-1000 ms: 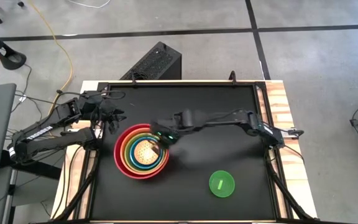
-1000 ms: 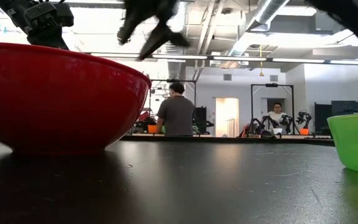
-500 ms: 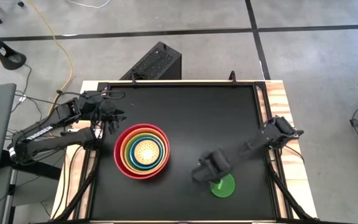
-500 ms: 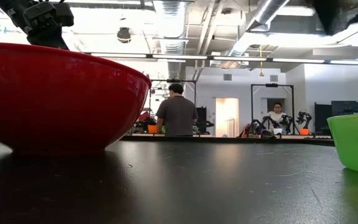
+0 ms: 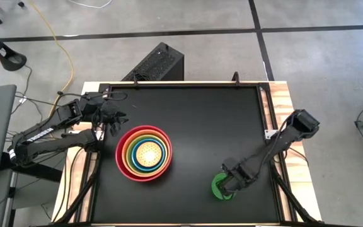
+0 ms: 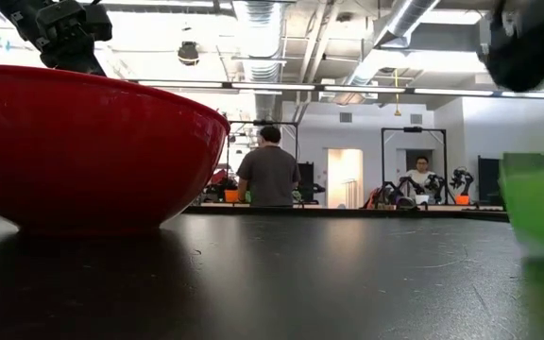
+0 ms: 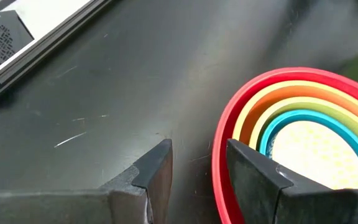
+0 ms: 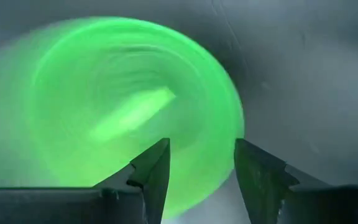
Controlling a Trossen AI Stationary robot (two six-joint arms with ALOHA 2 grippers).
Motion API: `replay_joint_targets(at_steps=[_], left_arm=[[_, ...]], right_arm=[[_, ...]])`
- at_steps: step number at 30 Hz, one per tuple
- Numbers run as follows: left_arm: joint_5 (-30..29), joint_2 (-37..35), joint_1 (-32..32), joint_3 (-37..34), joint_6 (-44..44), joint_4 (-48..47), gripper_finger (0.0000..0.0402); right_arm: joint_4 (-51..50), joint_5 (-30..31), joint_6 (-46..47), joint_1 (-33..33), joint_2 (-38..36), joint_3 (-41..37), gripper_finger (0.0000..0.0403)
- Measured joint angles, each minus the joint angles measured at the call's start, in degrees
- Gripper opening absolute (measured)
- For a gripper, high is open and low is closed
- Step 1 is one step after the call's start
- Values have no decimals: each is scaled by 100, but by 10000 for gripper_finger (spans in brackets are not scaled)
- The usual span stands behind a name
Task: Nest bowls inside each other
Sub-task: Stack the green bowl on top of the orange patterned bowl
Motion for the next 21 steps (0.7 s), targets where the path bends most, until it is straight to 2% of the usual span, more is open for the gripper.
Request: replay_joint_targets(at_steps=[5, 13, 21], left_arm=[[5, 1, 0, 0, -13, -2, 140], [49, 1, 0, 0, -50, -7, 140], [45, -1, 0, 0, 17, -7, 140]], right_arm=[[445, 29, -7, -60, 45, -401, 187], [548, 207, 160, -237, 65, -516, 117], [634, 175, 205, -356, 67, -520, 99]])
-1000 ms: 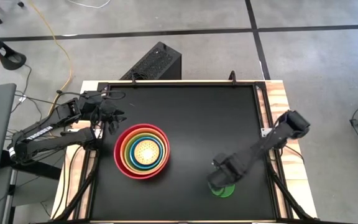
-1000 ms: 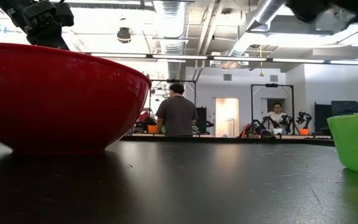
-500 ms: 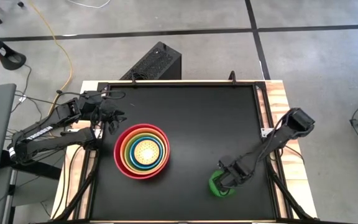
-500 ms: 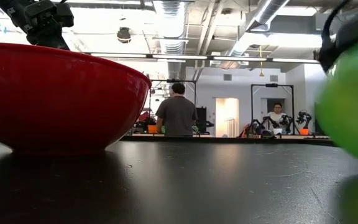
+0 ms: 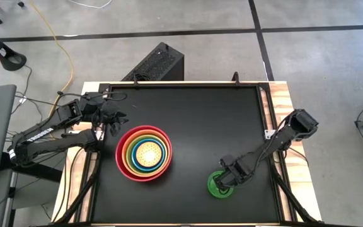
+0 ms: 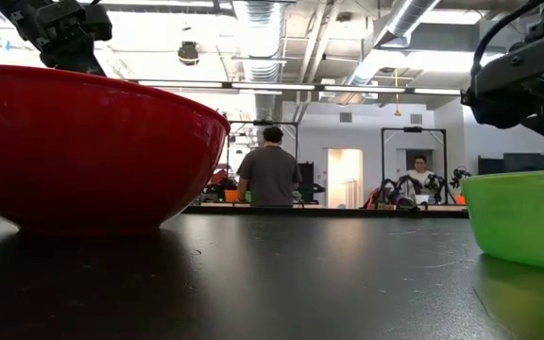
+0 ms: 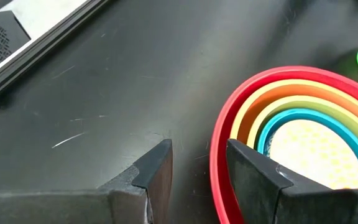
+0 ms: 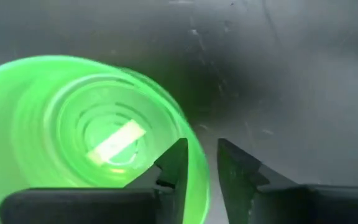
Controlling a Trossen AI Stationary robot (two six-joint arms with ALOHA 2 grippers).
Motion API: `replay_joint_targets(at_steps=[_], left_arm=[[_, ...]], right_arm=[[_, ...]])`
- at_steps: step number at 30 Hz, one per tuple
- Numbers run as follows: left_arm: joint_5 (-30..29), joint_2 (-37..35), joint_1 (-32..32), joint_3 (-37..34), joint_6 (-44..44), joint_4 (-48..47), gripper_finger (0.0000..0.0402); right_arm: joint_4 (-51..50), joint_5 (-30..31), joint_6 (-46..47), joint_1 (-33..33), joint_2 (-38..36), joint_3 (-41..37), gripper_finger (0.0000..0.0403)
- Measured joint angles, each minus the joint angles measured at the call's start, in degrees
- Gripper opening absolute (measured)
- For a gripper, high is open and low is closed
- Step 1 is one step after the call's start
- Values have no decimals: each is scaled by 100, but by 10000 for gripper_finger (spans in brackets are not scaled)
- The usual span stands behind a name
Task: Nest bowls inside each other
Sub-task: Stack the green bowl on top of the orange patterned bowl
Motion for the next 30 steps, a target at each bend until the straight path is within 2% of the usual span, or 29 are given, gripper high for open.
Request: replay_joint_targets(at_steps=[5, 10, 14, 18, 22, 26, 30], left_arm=[[-2, 0, 2, 0, 88, 2, 140], [-4, 2, 0, 0, 158, 2, 140], [-63, 1, 1, 0, 251, 4, 140], [-103, 2, 2, 0, 350, 7, 140], [-116, 0, 0, 0, 421, 7, 140], [-159, 0, -2, 0, 530, 6, 140], [-178, 0, -2, 0, 561, 4, 140]], right_arm=[[-94, 72, -48, -175, -61, 256, 17], [-458, 449, -597, -525, -136, 1228, 10], [-849, 1037, -1426, -975, -96, 2539, 4], [-716, 1578, -2502, -1540, 185, 3748, 3], [-728, 1555, -3681, -2149, 957, 4961, 2], [-724, 1087, -4593, -2613, 2075, 6129, 1], [-761, 413, -5124, -2880, 3113, 7187, 1]])
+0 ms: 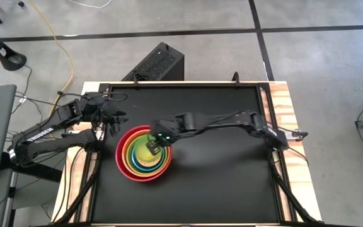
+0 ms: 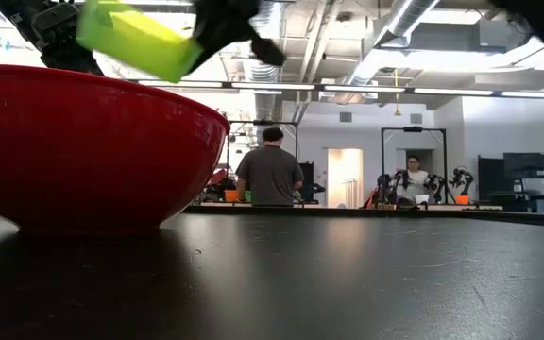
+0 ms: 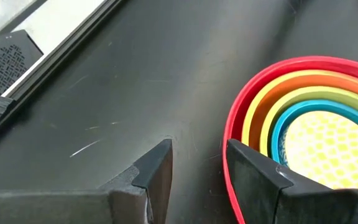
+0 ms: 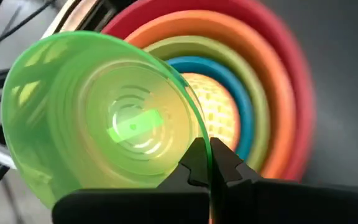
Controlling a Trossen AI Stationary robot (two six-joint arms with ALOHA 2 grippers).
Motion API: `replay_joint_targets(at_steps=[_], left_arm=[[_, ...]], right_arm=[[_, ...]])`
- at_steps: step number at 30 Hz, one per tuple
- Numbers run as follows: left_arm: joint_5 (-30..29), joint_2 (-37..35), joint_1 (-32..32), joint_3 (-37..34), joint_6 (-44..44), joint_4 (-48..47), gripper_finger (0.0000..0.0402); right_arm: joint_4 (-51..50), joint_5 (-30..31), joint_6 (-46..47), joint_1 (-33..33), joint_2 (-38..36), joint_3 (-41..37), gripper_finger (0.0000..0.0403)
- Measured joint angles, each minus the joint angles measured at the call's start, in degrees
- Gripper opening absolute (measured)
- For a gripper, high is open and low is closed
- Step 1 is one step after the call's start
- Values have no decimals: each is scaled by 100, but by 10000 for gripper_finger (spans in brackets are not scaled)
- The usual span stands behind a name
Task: Nest bowls inside each other
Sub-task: Stack the green bowl on top of the orange patterned bowl
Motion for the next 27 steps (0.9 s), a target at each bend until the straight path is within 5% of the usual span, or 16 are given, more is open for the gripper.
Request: replay_joint_targets(at_steps=[6, 27], left_arm=[[1, -2, 0, 0, 30, 0, 140], [-25, -2, -13, 0, 221, -15, 140]], right_arm=[[86, -580, -234, -204, 669, 397, 0], [-105, -456, -102, -187, 1127, 411, 12]])
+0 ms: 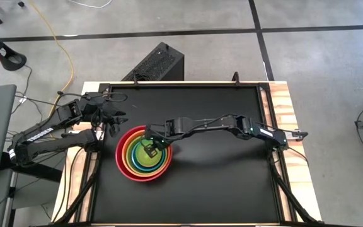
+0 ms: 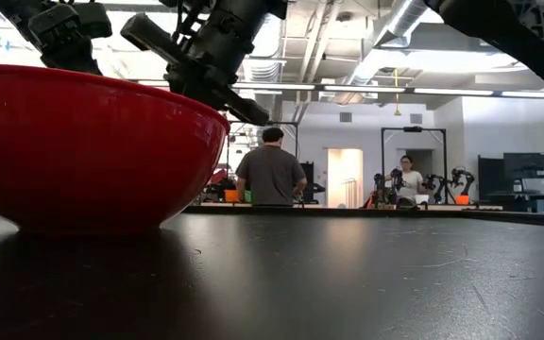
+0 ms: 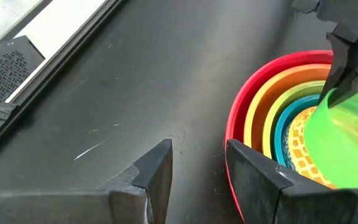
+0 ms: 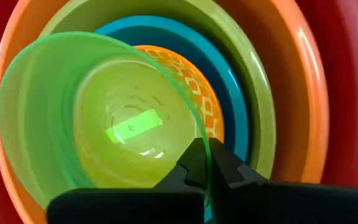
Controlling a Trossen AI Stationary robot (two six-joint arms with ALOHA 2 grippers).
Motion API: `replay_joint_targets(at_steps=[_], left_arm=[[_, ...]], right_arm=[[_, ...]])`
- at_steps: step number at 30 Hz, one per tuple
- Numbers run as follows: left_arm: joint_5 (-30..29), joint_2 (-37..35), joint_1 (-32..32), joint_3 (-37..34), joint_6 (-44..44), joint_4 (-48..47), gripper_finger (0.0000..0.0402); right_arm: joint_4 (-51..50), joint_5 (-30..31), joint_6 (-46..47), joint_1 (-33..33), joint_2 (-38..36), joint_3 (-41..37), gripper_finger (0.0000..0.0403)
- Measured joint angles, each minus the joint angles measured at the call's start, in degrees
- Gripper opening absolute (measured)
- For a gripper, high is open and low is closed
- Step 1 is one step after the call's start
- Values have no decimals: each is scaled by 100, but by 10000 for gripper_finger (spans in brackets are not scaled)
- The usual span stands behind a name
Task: Nest bowls inside each other
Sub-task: Stack the green bowl on top of the orange patterned bowl, then return to Home Position
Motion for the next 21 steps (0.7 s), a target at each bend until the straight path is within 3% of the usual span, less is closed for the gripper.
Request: replay_joint_targets(at_steps=[14, 21], left_arm=[[-4, 0, 0, 0, -4, 2, 140], [166, -20, 0, 0, 4, 21, 140]], right_arm=[[-233, 3, -42, -15, -11, 0, 130], [-381, -286, -216, -130, -560, 0, 183]])
